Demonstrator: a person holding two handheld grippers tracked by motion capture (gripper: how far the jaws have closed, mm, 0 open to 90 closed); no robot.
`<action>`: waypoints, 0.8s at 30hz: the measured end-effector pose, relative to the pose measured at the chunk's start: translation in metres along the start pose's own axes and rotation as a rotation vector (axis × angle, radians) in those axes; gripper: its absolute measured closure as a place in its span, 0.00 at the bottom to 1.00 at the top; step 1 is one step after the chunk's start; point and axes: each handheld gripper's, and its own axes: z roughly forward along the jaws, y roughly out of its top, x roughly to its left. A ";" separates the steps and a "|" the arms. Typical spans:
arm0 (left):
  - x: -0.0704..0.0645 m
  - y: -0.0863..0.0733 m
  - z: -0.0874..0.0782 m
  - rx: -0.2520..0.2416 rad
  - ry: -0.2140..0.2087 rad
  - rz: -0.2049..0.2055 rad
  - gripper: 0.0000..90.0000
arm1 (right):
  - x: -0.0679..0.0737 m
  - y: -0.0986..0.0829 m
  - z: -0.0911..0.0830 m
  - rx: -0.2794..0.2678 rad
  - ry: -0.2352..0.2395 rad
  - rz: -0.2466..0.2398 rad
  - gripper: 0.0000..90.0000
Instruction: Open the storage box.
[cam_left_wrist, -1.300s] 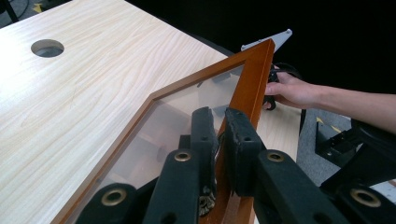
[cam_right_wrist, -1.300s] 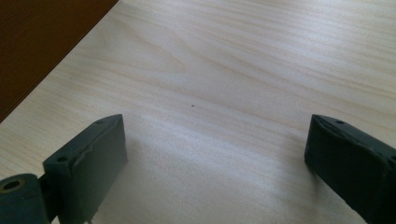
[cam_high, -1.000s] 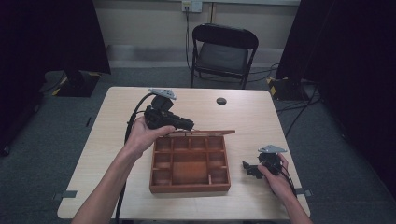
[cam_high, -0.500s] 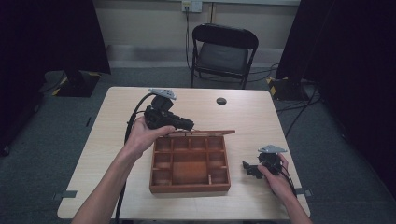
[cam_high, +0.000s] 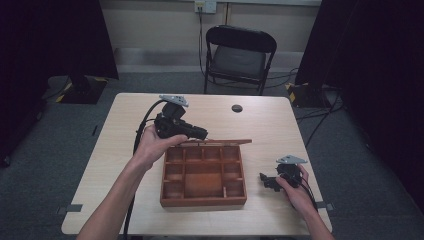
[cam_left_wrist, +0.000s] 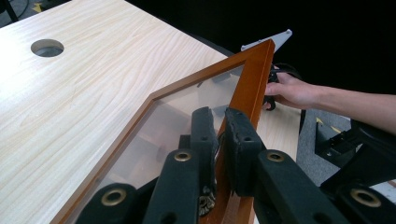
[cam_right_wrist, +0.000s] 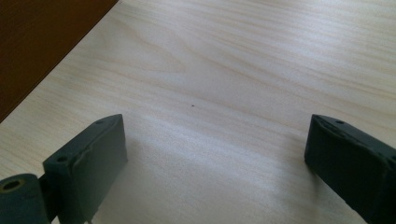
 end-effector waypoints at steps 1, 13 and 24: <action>0.000 0.000 0.000 0.000 0.000 0.000 0.92 | 0.000 0.000 0.000 0.000 0.000 0.000 0.06; -0.001 0.000 0.000 0.004 0.004 0.001 0.92 | 0.000 0.000 0.000 0.000 0.000 0.000 0.06; -0.001 0.000 0.000 0.003 0.005 0.000 0.92 | 0.000 0.000 0.000 0.000 0.000 0.000 0.06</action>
